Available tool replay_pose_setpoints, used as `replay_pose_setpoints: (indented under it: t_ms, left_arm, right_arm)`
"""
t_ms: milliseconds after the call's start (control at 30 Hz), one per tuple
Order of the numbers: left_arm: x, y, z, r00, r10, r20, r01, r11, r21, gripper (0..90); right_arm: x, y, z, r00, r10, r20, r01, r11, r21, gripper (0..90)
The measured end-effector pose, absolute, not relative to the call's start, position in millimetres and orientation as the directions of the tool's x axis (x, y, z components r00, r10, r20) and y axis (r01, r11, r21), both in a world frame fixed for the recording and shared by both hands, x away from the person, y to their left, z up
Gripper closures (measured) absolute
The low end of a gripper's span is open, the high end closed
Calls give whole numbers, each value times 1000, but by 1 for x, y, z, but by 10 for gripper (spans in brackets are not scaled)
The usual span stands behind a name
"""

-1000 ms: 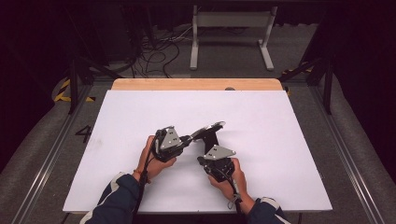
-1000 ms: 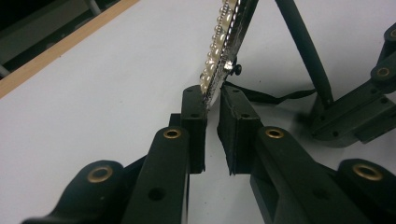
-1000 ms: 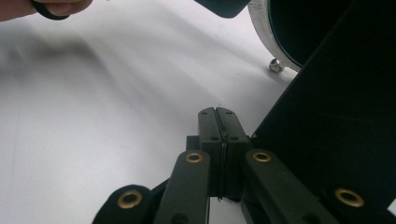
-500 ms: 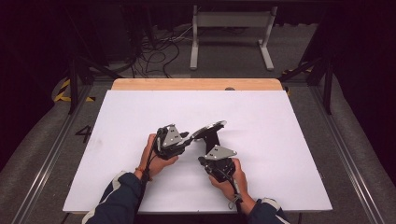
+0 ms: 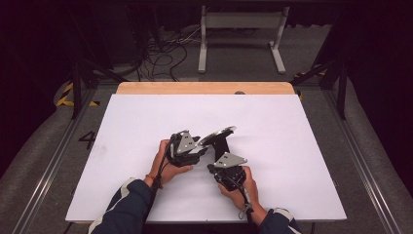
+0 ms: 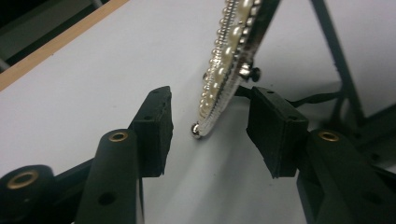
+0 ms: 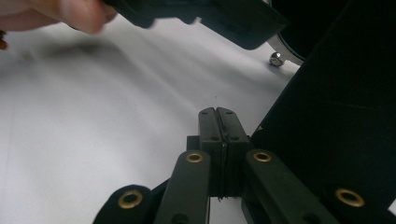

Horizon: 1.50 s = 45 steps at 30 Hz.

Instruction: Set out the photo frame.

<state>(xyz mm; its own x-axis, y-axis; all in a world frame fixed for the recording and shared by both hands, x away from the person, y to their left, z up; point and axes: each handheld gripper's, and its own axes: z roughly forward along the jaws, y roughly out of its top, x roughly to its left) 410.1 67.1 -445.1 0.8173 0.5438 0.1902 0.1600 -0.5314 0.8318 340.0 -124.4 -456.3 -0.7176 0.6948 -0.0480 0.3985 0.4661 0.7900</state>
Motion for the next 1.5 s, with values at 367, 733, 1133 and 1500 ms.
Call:
replay_pose_setpoints:
  t_ms: [367,733,1133,1500]
  left_arm:
    - [410,70,-445,839,516,174,146,-522,841,765]
    - [405,73,-443,838,503,210,119,-545,830,790]
    - [403,74,-442,843,484,234,100,-569,816,793]
    - [396,71,-439,848,461,263,78,-598,798,792]
  right_arm:
    - [338,-120,-460,-708,704,-55,411,474,779,900]
    - [338,-123,-460,-694,719,-29,439,456,774,900]
    - [340,-130,-461,-696,718,-29,441,459,772,900]
    - [346,-142,-460,-683,730,-21,460,452,764,900]
